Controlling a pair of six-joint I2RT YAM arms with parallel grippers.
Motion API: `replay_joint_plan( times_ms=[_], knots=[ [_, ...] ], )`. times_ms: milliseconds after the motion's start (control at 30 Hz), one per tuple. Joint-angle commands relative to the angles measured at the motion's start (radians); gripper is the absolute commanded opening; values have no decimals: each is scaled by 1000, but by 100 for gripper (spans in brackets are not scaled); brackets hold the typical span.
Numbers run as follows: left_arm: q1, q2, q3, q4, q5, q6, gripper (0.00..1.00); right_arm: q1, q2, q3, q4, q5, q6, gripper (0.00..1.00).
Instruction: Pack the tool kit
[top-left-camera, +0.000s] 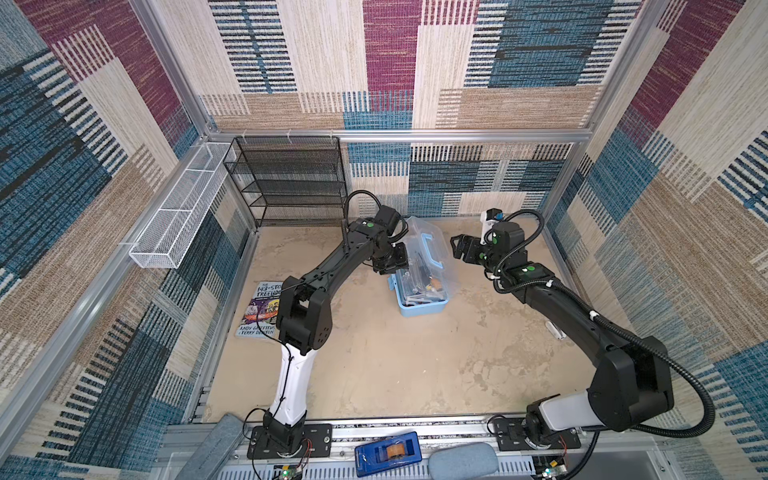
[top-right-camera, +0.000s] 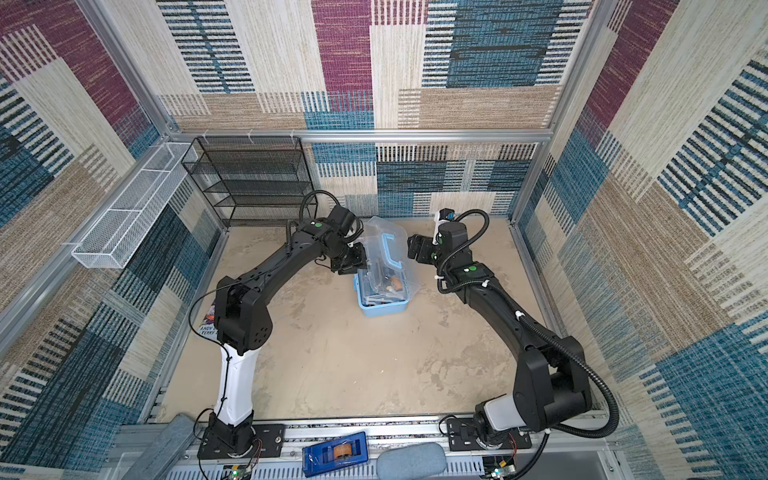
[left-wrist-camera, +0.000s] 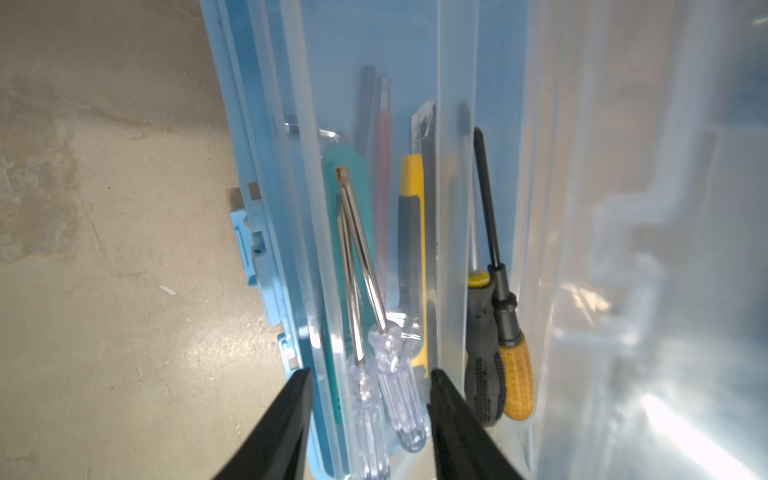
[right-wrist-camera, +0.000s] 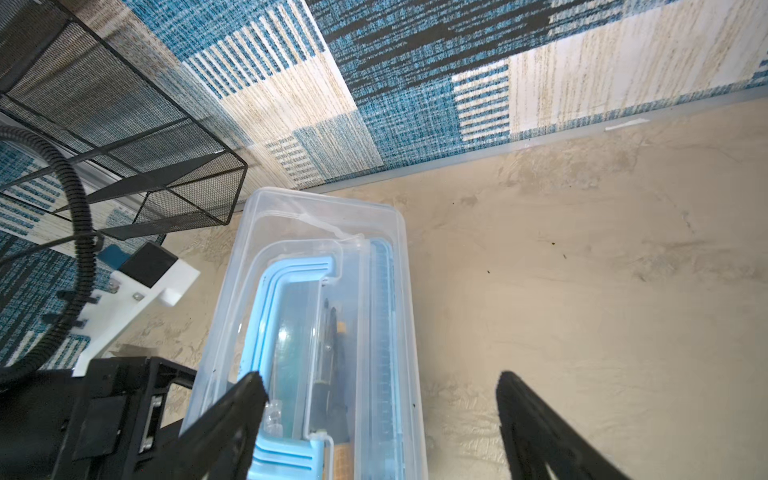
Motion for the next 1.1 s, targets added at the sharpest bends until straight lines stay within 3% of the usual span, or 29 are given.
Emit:
replay_joint_plan(
  times_ms=[0,700,1067],
  knots=[
    [6,-36,-45,-3,-28,28,50,1,8,-4,3,-14,-9,89],
    [40,-130,-263,-3,-72,49,48,1,105,49,-35,-61,-35,92],
    [31,-60,-171,-1,-18,64,48,0,203,125,-56,-147,-95,95]
  ],
)
